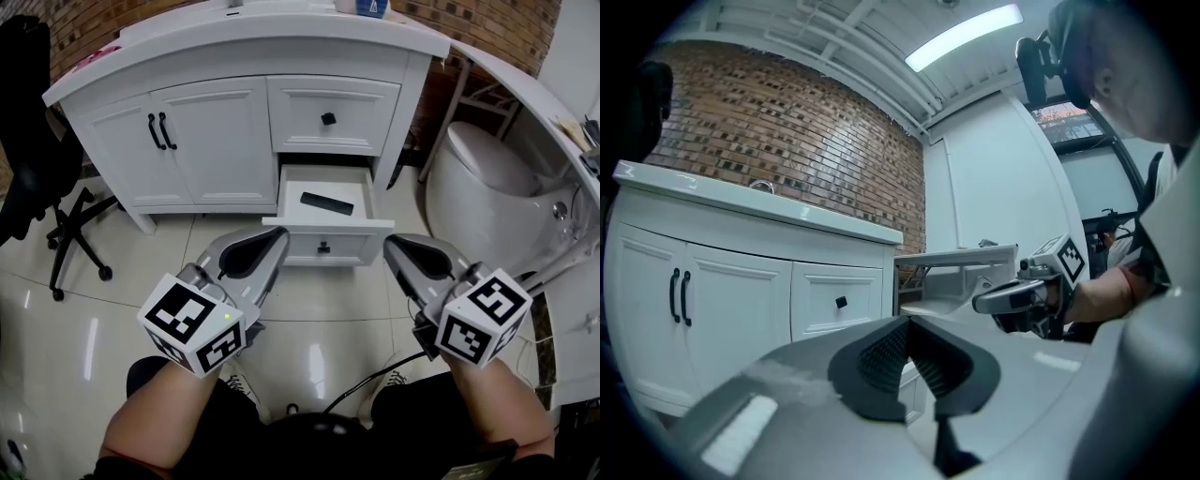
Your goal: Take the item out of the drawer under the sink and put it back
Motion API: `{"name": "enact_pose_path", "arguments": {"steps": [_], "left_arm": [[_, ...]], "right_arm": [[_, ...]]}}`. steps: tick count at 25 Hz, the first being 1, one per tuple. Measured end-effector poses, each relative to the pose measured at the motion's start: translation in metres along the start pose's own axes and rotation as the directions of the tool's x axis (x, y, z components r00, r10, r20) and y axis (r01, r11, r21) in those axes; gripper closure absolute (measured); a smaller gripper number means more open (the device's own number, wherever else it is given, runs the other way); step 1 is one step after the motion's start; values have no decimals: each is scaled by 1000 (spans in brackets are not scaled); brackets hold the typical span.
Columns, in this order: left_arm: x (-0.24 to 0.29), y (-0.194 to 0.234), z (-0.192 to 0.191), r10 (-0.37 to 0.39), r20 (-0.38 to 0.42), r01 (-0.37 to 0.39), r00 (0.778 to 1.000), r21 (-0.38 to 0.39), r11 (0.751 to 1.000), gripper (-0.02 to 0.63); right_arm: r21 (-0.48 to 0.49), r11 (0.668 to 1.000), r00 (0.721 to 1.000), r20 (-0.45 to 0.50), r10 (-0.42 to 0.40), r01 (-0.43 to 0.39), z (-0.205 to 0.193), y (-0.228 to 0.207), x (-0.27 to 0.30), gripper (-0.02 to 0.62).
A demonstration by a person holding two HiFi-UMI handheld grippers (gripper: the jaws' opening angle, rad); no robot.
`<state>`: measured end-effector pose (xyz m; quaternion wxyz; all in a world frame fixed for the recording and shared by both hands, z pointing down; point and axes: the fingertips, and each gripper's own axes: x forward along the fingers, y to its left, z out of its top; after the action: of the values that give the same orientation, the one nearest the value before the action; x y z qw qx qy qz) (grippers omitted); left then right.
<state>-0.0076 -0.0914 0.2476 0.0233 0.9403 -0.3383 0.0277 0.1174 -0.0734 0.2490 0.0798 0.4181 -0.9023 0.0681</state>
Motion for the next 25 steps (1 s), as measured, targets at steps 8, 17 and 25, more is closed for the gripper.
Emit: {"name": "enact_pose_path", "arguments": {"steps": [8,17,25], "left_arm": [[-5,-5,4,7,16,-7,1000,25,1000,601],[-6,-3,5,1,22,-1,1000,21,1000,601],[-3,-5,5,-7,17,7,1000,22,1000,600]], "right_arm": [[-38,999,999,-12,-35,34,-8,5,-8,589],[-64,998,999,-24,-23,22,-8,13,-5,589],[-28,999,1000,-25,-15,14,-10,11,-7,589]]}}
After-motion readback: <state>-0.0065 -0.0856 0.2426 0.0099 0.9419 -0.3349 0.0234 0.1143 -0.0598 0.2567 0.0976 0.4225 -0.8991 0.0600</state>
